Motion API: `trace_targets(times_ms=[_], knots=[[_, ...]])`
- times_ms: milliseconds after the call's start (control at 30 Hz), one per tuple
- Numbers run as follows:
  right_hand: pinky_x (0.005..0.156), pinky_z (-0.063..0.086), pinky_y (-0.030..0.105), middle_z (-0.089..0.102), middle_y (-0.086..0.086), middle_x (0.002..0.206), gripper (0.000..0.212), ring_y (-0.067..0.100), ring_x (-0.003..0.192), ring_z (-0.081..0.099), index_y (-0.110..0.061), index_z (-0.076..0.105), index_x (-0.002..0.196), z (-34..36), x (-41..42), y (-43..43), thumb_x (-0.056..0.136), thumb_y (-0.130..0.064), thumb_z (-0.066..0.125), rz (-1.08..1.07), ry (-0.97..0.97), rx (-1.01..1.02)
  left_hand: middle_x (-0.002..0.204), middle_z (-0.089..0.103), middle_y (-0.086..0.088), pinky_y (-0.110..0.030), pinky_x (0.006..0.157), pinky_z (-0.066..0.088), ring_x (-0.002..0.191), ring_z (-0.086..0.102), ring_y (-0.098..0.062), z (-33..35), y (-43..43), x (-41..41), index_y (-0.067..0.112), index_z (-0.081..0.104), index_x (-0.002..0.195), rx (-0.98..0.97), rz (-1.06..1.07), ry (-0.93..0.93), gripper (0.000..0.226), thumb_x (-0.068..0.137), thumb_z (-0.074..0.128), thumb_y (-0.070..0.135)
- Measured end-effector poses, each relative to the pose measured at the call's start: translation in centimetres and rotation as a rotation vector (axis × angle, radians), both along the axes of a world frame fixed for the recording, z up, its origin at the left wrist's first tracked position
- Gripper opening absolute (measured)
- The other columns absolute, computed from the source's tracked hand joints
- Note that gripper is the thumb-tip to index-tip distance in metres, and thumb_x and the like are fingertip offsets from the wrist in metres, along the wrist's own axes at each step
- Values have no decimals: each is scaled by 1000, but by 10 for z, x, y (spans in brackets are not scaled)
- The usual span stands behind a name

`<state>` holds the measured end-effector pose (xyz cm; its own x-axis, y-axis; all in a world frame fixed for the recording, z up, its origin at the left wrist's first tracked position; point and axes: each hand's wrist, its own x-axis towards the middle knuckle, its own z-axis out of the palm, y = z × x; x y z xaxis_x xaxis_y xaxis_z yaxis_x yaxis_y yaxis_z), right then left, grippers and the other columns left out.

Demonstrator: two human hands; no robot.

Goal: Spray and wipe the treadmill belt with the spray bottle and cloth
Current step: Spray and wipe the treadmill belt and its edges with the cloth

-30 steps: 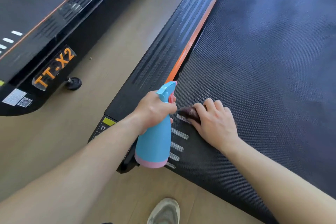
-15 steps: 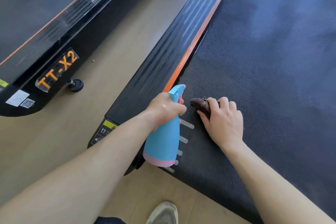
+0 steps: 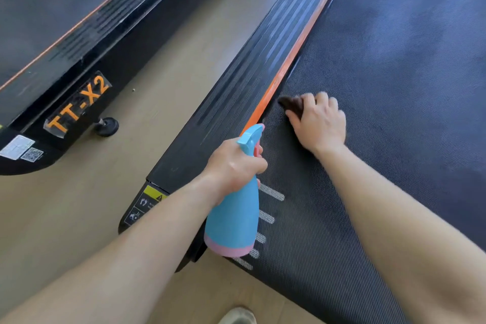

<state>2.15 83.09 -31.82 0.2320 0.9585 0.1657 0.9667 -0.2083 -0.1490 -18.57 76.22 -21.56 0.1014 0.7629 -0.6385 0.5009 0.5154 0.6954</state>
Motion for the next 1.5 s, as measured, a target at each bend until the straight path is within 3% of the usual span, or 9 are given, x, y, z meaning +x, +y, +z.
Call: trace_targets(times_ms=[200,367,467,633,867,1067,1200,1333,1500], knots=[[81,45,48,54,11,120,48,37,109,50,-18,57,115,4,-16,29,94,-60,50,28,-17,-59,106,76,-7,-55,87,65,67,72,-22,3,9,-2,31,71,118,52,68,-28,60,60,60,24],[65,47,41,56,5,103,44,32,91,53,-22,61,106,-9,-35,-61,89,-62,53,407,-79,39,104,75,-7,-49,91,65,65,75,-21,3,18,-6,29,72,110,22,98,-15,40,73,66,16],[70,49,44,57,9,106,46,35,97,55,-20,61,104,-8,-16,-6,88,-63,55,277,-130,50,94,72,-1,-53,90,64,60,71,-21,1,19,-7,29,72,110,11,128,-44,46,67,64,17],[88,46,52,52,13,124,49,39,116,48,-18,57,121,2,4,67,95,-59,52,-13,-20,-80,100,71,0,-41,83,64,61,71,-19,-3,20,-11,26,70,105,28,136,-35,26,88,65,7],[67,48,45,56,9,106,45,36,96,54,-19,60,107,-10,-12,-8,88,-60,57,382,-166,46,96,74,-4,-53,88,65,62,72,-23,-6,27,-4,27,71,112,-10,101,-29,46,67,66,19],[87,46,53,51,12,127,48,39,119,47,-19,56,123,3,-1,73,95,-58,53,53,-32,-93,98,74,-2,-55,88,64,62,71,-20,-10,28,-3,31,72,113,7,84,-31,53,61,62,25],[82,47,51,52,12,123,45,38,113,48,-17,56,122,3,-17,35,91,-50,60,223,-91,-74,100,75,-5,-53,88,65,61,72,-20,-4,26,-3,32,71,115,2,89,-20,51,65,64,23],[76,51,47,55,8,117,44,34,105,52,-21,59,122,-2,-21,1,89,-49,61,520,-130,-51,95,73,-2,-42,82,64,62,74,-20,0,26,1,21,71,105,12,52,49,24,83,68,12],[79,49,50,53,9,121,45,36,112,50,-16,56,121,-1,-12,41,93,-51,58,350,-115,-77,96,74,1,-52,82,66,60,70,-18,-2,20,2,25,74,108,48,46,19,48,62,61,24]])
